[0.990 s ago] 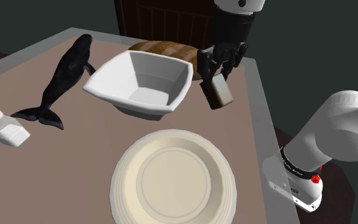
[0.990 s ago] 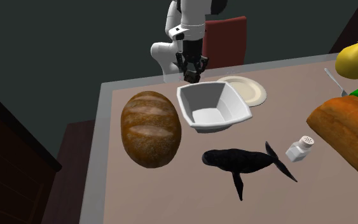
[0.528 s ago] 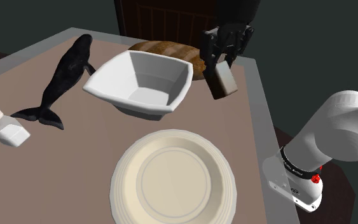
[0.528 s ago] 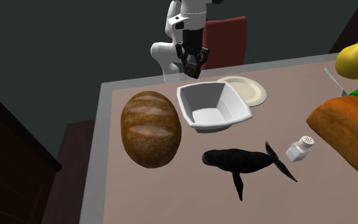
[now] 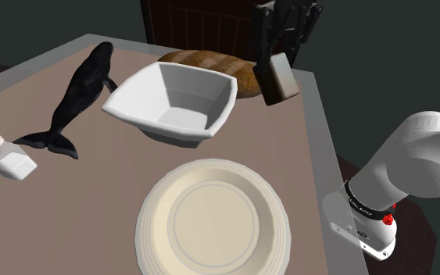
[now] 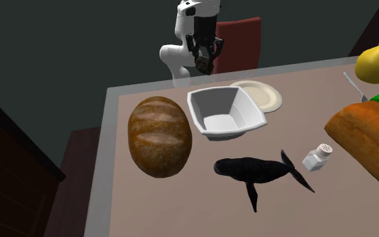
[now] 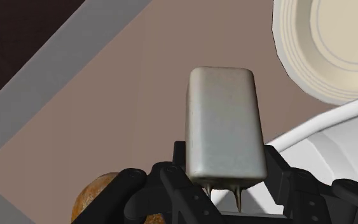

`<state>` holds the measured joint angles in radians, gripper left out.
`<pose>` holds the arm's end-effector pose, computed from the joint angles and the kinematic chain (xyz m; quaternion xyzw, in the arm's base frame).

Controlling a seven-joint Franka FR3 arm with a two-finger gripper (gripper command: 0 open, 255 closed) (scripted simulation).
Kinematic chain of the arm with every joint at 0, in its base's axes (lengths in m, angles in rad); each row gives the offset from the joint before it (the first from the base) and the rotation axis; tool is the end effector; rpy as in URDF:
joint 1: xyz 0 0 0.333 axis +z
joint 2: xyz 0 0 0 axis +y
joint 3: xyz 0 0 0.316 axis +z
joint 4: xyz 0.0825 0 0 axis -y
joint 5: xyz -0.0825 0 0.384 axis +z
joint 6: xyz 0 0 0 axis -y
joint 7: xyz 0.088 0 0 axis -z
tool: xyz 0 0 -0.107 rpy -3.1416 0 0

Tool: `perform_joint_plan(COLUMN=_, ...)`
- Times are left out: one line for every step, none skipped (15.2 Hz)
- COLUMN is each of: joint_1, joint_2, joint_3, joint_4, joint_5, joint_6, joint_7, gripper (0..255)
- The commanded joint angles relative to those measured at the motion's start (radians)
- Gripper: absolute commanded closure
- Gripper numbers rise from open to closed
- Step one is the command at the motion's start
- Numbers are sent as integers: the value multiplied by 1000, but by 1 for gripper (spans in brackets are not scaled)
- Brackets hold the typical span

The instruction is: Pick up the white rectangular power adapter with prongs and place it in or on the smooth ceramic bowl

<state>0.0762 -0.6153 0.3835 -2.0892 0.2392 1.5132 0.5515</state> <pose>0.2985 0.2253 0.6320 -0.9974 0.0711 0.0036 0.0100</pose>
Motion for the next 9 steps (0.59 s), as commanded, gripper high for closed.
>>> perform_joint_plan(joint_1=-2, joint_2=9, joint_3=-3, joint_4=34, joint_5=-4, joint_6=-26, joint_7=3, gripper=255)
perform_joint_plan(joint_1=-4, joint_2=14, joint_3=-4, joint_4=51, joint_5=-6, joint_6=-38, joint_7=5, gripper=255)
perform_joint_plan(joint_1=-5, joint_2=19, joint_3=-5, joint_4=69, joint_5=-8, joint_6=-50, joint_7=6, gripper=255)
perform_joint_plan(joint_1=-5, joint_2=22, joint_3=-6, joint_4=80, joint_5=-9, joint_6=-58, joint_7=7, gripper=255)
perform_joint_plan(joint_1=-12, joint_2=61, joint_3=11, joint_4=112, joint_5=-14, joint_6=-49, joint_7=20, gripper=255)
perform_joint_plan(joint_1=-18, joint_2=102, joint_3=27, joint_4=145, joint_5=-20, joint_6=-41, joint_7=34, gripper=255)
perform_joint_plan(joint_1=-24, joint_2=143, joint_3=44, joint_4=180, joint_5=-27, joint_6=-34, joint_7=49, gripper=255)
perform_joint_plan(joint_1=-30, joint_2=184, joint_3=62, joint_4=216, joint_5=-37, joint_6=-28, joint_7=64, gripper=255)
perform_joint_plan(joint_1=-36, joint_2=227, joint_3=80, joint_4=254, joint_5=-48, joint_6=-24, joint_7=81, gripper=255)
